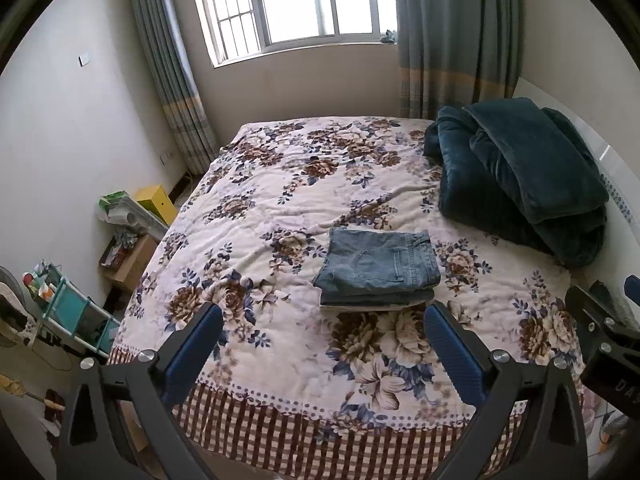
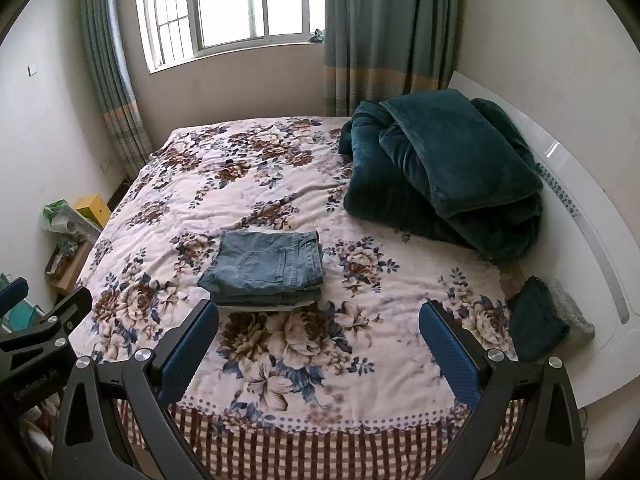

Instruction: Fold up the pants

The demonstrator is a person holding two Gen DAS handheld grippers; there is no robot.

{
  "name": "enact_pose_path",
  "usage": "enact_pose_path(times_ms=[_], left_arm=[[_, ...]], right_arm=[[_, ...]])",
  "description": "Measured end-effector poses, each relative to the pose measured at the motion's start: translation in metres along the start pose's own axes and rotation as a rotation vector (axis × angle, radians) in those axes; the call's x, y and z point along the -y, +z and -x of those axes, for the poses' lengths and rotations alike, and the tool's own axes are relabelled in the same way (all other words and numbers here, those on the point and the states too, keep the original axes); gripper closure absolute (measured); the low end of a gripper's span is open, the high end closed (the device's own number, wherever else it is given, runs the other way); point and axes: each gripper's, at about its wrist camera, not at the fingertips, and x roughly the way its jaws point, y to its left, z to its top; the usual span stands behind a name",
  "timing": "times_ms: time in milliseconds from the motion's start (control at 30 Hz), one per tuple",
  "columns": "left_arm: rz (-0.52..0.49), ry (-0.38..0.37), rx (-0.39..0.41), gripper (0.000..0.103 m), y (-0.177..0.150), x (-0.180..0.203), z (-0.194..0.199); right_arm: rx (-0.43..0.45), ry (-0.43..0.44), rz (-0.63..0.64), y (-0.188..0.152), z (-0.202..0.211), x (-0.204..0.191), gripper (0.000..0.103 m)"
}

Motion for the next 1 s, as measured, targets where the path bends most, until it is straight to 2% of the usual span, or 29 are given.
enact_pose_path(times_ms=[1000], left_arm=[[-0.011,-0.006,0.040,0.000,0.003,0.000,0.020]], right_arm=[[0.002,0.011,0.007,0.007,0.004,-0.007,0.001]])
